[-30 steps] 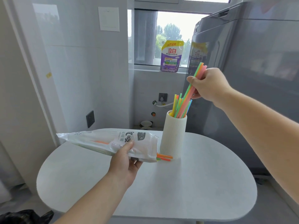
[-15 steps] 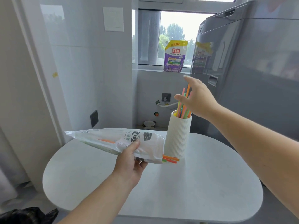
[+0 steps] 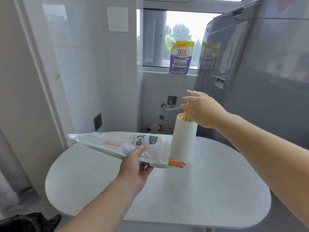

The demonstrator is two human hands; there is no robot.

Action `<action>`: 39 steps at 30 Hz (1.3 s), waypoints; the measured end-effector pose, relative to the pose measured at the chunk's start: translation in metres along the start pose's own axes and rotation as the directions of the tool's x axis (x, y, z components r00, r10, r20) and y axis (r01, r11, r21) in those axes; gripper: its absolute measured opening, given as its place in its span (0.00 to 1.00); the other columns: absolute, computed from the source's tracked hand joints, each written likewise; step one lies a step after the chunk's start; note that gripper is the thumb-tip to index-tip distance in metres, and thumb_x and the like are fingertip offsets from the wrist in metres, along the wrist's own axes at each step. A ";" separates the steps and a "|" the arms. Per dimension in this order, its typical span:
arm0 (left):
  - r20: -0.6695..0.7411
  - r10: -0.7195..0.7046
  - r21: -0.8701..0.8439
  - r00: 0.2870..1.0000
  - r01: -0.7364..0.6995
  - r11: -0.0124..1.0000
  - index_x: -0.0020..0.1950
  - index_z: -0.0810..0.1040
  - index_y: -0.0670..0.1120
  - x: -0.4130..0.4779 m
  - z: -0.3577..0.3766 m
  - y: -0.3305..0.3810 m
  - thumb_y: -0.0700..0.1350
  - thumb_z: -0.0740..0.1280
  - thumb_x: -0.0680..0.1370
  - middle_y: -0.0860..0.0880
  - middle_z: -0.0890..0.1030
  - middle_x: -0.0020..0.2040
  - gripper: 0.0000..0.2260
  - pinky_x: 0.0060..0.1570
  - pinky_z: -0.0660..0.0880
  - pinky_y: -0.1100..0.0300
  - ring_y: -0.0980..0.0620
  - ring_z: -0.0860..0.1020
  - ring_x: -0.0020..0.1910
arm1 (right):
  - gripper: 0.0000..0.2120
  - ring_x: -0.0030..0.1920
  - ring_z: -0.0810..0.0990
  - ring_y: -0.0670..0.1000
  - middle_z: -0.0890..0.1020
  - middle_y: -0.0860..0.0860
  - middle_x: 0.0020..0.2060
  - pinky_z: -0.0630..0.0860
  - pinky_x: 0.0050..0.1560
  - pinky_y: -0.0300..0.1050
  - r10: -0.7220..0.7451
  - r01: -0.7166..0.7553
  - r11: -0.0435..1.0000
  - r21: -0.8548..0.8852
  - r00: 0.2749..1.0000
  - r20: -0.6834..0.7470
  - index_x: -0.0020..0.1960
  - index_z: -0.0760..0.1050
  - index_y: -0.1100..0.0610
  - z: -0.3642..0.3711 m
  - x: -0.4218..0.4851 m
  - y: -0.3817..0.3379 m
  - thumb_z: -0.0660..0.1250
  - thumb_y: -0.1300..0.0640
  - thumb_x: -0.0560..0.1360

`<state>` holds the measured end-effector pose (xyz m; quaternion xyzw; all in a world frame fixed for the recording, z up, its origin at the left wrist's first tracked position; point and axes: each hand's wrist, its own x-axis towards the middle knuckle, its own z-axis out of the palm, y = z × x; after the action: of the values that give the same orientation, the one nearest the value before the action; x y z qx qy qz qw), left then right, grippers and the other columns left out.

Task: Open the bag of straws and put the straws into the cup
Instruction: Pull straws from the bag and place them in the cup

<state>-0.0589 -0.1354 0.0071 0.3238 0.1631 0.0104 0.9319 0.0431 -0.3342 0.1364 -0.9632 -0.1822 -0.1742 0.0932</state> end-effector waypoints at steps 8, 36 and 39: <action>0.015 0.022 -0.006 1.000 -0.022 1.000 0.58 0.79 0.47 -0.003 0.001 0.004 0.39 0.69 0.79 0.48 0.88 0.43 0.09 0.34 0.83 0.56 0.51 0.87 0.39 | 0.09 0.58 0.75 0.55 0.79 0.52 0.54 0.71 0.56 0.47 0.122 0.075 0.935 0.347 0.850 -0.513 0.55 0.80 0.55 0.008 -0.042 -0.024 0.62 0.54 0.81; 0.053 0.096 0.079 0.994 -0.100 0.992 0.57 0.81 0.48 -0.012 0.008 0.002 0.40 0.71 0.79 0.49 0.88 0.43 0.08 0.36 0.84 0.57 0.53 0.86 0.39 | 0.11 0.26 0.69 0.49 0.77 0.54 0.29 0.69 0.27 0.42 0.414 -0.424 0.027 0.905 0.829 0.376 0.48 0.78 0.65 0.078 -0.133 -0.054 0.65 0.57 0.82; 0.031 0.085 0.062 0.996 -0.087 0.994 0.56 0.81 0.48 -0.012 0.007 0.005 0.40 0.71 0.79 0.50 0.88 0.42 0.07 0.32 0.82 0.58 0.53 0.86 0.37 | 0.09 0.26 0.69 0.49 0.76 0.53 0.29 0.69 0.28 0.42 0.445 -0.411 -0.013 0.912 0.814 0.373 0.46 0.78 0.64 0.073 -0.131 -0.044 0.65 0.60 0.81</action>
<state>-0.0674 -0.1369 0.0191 0.3599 0.1363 0.0408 0.9221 -0.0658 -0.3177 0.0258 -0.6698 0.0545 0.0104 0.7405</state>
